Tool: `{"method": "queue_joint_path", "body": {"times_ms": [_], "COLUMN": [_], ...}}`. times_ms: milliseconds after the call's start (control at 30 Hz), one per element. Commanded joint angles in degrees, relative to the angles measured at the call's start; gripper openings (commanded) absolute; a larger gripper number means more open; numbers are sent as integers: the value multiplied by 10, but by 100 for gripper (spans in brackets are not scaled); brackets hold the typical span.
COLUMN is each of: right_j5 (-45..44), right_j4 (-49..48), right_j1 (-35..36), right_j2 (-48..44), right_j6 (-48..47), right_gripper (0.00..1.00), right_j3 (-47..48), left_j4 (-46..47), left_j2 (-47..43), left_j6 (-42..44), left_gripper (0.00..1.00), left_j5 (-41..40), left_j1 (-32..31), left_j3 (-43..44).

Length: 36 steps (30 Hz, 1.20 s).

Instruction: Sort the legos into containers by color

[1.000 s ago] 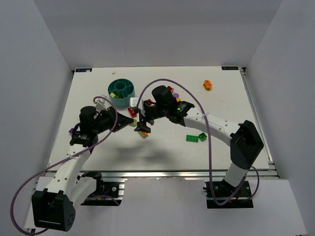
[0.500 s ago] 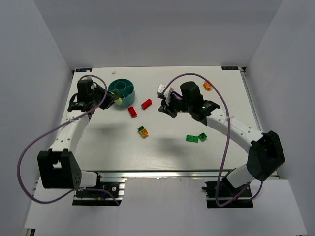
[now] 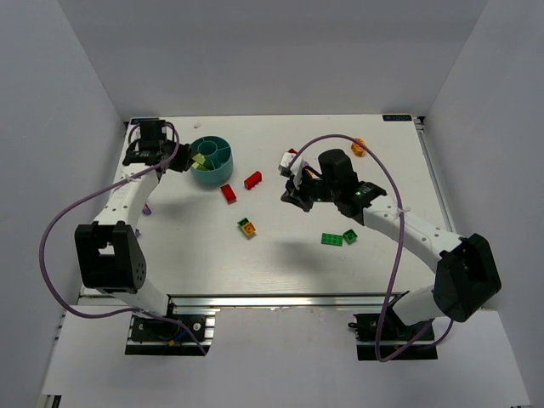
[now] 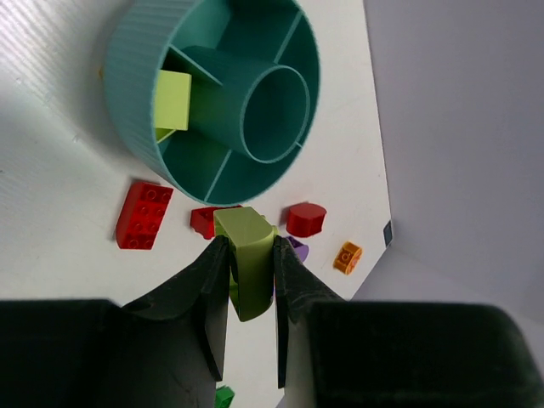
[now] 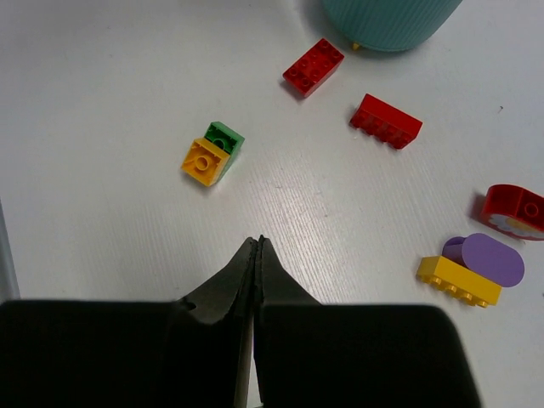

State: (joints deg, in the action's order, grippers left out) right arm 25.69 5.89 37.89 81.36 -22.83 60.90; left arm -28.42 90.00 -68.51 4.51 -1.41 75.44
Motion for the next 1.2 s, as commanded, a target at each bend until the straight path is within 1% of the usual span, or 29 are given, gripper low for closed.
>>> {"method": "queue_joint_path", "body": {"times_ms": [0, 67, 333, 800, 1167], "right_j5": [12, 12, 15, 21, 28], "right_j4": [-19, -20, -19, -18, -16], "right_j1": [-5, -7, -7, -11, -12], "right_j2": [-15, -14, -10, -8, -8], "right_j6": [10, 11, 11, 13, 13], "right_gripper": [0, 0, 0, 0, 0], "right_j3": [-3, -3, -5, -10, -11], "left_j4": [-23, -29, 0, 33, 31], "left_j2": [12, 21, 49, 80, 96], "left_j6": [-56, -65, -89, -90, -106], "left_gripper": [0, 0, 0, 0, 0], "left_j5": [-33, -37, -28, -25, -37], "left_j1": [-3, -6, -15, -22, -22], "left_j3": [16, 18, 21, 16, 28]}}
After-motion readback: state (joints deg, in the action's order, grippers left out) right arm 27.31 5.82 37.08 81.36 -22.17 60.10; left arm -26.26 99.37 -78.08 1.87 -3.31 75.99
